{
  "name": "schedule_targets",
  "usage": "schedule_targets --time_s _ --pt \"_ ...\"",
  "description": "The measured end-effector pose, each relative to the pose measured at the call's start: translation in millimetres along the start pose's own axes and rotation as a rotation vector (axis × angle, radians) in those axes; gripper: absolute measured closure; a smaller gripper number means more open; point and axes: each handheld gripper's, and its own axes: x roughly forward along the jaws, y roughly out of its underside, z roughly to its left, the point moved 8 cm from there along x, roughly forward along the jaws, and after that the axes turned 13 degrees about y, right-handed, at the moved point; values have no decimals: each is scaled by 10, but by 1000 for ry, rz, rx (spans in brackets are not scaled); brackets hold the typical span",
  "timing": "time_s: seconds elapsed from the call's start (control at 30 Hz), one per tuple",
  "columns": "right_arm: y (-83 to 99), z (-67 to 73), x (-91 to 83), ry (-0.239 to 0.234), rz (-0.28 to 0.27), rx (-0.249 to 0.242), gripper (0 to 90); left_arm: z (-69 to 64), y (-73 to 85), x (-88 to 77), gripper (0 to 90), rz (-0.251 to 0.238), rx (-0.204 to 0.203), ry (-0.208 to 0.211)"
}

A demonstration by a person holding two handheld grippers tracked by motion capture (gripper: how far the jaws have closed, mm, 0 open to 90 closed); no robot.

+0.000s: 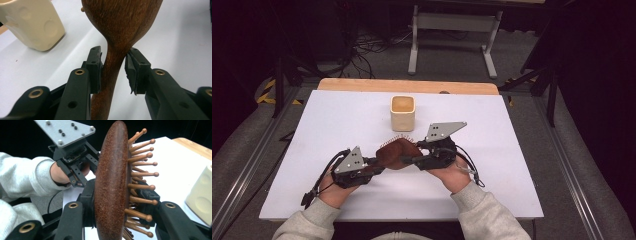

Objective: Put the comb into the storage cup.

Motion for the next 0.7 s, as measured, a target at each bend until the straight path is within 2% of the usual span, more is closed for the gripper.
schedule_targets --time_s 0.43,0.6,0.7 --pt "-67 28 -34 -6 -11 -22 593 13 -20 -27 658 -37 -19 31" --pt "-132 12 -70 10 -19 -34 593 37 -31 -47 493 -62 -31 27" --pt "-190 -1 -101 22 -17 -48 593 67 -55 -102 345 -120 -40 28"
